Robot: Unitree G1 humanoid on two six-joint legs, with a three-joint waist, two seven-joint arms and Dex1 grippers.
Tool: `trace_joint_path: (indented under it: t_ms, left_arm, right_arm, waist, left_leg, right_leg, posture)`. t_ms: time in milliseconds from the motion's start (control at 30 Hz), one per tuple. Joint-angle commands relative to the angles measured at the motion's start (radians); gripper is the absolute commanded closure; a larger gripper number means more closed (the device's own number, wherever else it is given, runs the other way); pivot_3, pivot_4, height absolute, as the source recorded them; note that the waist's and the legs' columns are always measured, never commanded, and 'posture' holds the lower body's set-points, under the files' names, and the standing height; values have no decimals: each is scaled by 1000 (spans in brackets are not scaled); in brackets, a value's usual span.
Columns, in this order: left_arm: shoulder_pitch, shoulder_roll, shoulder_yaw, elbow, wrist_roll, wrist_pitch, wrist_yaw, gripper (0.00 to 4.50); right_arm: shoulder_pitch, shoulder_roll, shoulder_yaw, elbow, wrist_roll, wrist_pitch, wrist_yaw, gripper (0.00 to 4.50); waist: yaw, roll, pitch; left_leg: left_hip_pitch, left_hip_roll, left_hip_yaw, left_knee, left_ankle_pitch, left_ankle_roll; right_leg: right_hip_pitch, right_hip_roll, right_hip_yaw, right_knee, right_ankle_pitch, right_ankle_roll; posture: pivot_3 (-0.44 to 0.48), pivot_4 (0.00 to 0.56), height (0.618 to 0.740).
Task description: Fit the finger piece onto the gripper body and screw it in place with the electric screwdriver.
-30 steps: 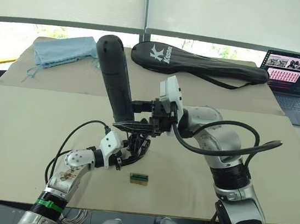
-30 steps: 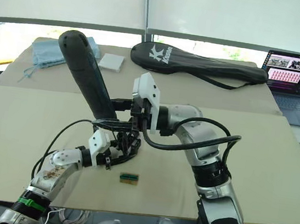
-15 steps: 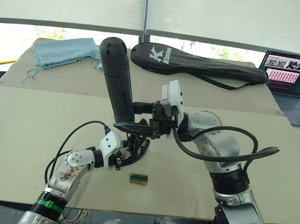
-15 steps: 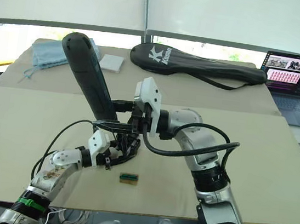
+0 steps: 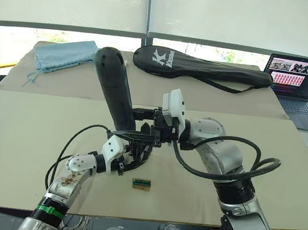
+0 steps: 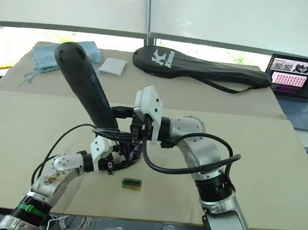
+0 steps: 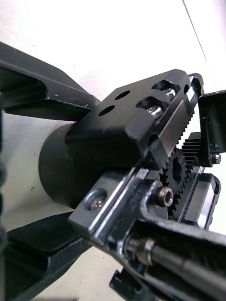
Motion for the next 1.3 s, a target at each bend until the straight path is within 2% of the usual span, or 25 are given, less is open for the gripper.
trace_joint_path:
  t_ms: [33,900,1300]
  left_arm:
    - [24,5,-31,-4,4,22,-24,2227]
    - [43,17,-36,-31,2,35,-32,2227]
    - [43,15,-32,-34,1,44,-27,2227]
  right_arm:
    - [27,-18,34,31,-56,7,-11,2572]
    - [38,-16,113,67,-114,-10,-27,2572]
    - [16,-9,35,115,-60,20,-62,2572]
  waist:
    - [0,0,0]
    - [-1,0,-1]
    - [-1,0,-1]
  left_leg:
    - [0,0,0,0,0,0]
    - [0,1,0,0,-1,2]
    - [0,1,0,-1,-2,3]
  right_leg:
    - [0,0,0,0,0,0]
    - [0,-1,1,0,0,0]
    - [-1,-1,1,0,0,0]
  posture:
    - [0,150,740]
    - [0,150,740]
    - [0,150,740]
